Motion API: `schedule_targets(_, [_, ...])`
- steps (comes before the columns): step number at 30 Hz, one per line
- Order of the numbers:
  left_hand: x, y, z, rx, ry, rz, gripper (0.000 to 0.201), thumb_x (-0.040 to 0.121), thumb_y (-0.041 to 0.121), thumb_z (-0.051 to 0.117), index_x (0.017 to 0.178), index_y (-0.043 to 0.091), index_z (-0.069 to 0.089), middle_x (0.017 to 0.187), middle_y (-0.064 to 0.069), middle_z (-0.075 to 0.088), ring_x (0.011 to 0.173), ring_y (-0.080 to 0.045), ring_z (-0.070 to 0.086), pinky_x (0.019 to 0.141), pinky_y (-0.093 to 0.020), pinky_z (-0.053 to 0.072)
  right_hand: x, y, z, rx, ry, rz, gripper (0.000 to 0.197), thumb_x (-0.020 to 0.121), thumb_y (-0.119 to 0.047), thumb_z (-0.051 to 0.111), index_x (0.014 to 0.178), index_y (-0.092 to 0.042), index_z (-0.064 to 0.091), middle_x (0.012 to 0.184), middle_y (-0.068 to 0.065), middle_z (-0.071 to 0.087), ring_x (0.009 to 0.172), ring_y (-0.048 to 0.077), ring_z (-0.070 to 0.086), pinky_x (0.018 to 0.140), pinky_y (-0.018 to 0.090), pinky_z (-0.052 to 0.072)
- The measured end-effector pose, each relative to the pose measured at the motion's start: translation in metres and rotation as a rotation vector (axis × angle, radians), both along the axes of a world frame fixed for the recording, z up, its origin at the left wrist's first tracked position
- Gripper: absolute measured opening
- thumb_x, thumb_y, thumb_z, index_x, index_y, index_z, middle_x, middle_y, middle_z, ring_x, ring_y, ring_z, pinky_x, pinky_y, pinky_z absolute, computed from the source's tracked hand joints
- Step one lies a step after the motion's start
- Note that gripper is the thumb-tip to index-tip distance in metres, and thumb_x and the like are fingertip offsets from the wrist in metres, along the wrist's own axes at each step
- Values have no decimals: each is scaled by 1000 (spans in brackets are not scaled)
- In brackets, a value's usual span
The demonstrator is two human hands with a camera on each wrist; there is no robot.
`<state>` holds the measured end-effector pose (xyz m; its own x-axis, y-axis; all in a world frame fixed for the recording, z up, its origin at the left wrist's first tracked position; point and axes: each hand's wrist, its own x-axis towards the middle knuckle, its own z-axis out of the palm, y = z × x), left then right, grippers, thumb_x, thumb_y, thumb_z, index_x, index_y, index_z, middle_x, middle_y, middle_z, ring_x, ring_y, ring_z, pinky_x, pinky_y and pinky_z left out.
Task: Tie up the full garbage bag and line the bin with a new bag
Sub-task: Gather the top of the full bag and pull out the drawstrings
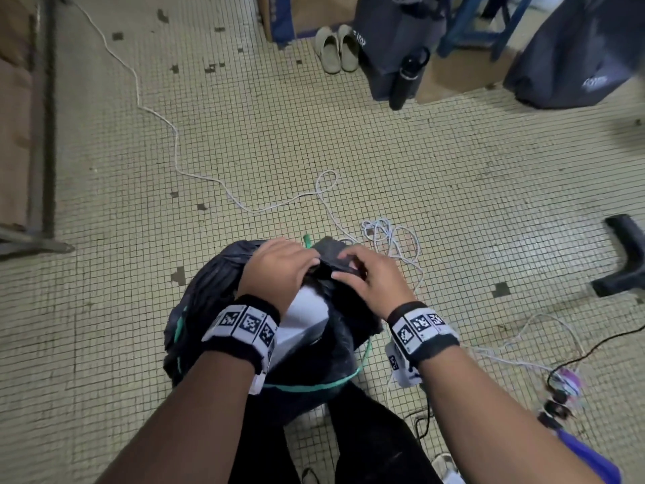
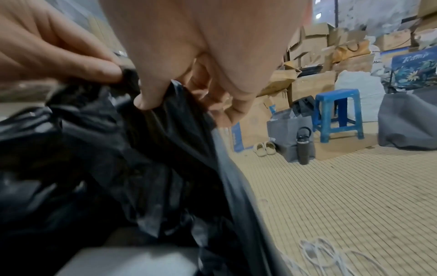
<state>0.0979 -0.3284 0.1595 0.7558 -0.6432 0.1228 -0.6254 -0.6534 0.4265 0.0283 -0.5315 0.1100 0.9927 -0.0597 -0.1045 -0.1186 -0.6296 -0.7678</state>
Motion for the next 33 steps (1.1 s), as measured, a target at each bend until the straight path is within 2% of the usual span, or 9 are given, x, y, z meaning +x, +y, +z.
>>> schedule_targets(3, [4,17,6,-11,26,40,11,94,16,68,98,14,78,92,-2,76,89,-26,69,95,-41,50,-17,-3,-14,-16,85,-54,26,88,-35,73,81,-21,52,72,-7,58,66,2,49,59,15,36])
schedule_targets(7, [6,45,5,-16,30,120,8,91,12,72,95,11,79,92,-4,77,86,-27,70,90,-42,54,-40,-9,-35,-27,313,-72,22,92,-34,68,83,-16,58,79,1,64,75,21,60,70,32,51])
schedule_targets(11, [0,67,-3,-35,118,189,14,87,13,77,100,10,80,101,-7,77,96,-27,73,93,-40,56,-53,-6,-41,35,364,-109,15,89,-36,71,80,-26,67,74,-9,66,72,12,64,68,35,56])
schedule_targets(16, [-13,58,4,-62,164,88,73,83,42,76,145,14,50,147,-1,49,141,-16,40,118,-35,28,-44,6,-19,76,210,-126,8,87,-31,74,88,-25,78,84,-10,72,82,9,66,81,33,56])
schedule_targets(20, [-8,25,22,31,135,-103,81,85,69,46,151,23,37,154,5,28,149,-16,17,123,-43,11,-35,15,10,41,25,-98,12,90,-30,70,96,-26,80,88,-9,73,82,6,63,79,23,51])
schedule_targets(23, [-6,2,20,190,178,-252,73,87,68,44,147,28,45,154,6,38,151,-16,18,125,-39,4,-31,18,27,58,-74,-120,13,90,-22,71,100,-22,80,88,-10,72,79,0,60,79,16,47])
schedule_targets(25, [-7,-6,15,188,178,-272,52,93,52,56,137,25,59,142,4,58,146,-17,35,126,-39,14,-31,17,34,55,-100,-127,12,90,-19,73,100,-19,79,88,-9,72,80,0,60,80,15,47])
schedule_targets(28, [-11,-11,12,63,137,-220,24,94,32,67,112,18,77,114,-3,75,118,-23,65,115,-45,38,-33,14,36,37,-77,-163,15,87,-26,75,99,-17,79,90,-5,72,82,7,63,81,21,50])
schedule_targets(33, [-13,-10,12,-20,109,-151,15,96,25,65,97,16,78,90,1,76,86,-23,69,93,-40,53,-53,21,10,-70,77,-240,27,89,-34,72,111,-20,66,98,-6,61,88,9,54,82,23,46])
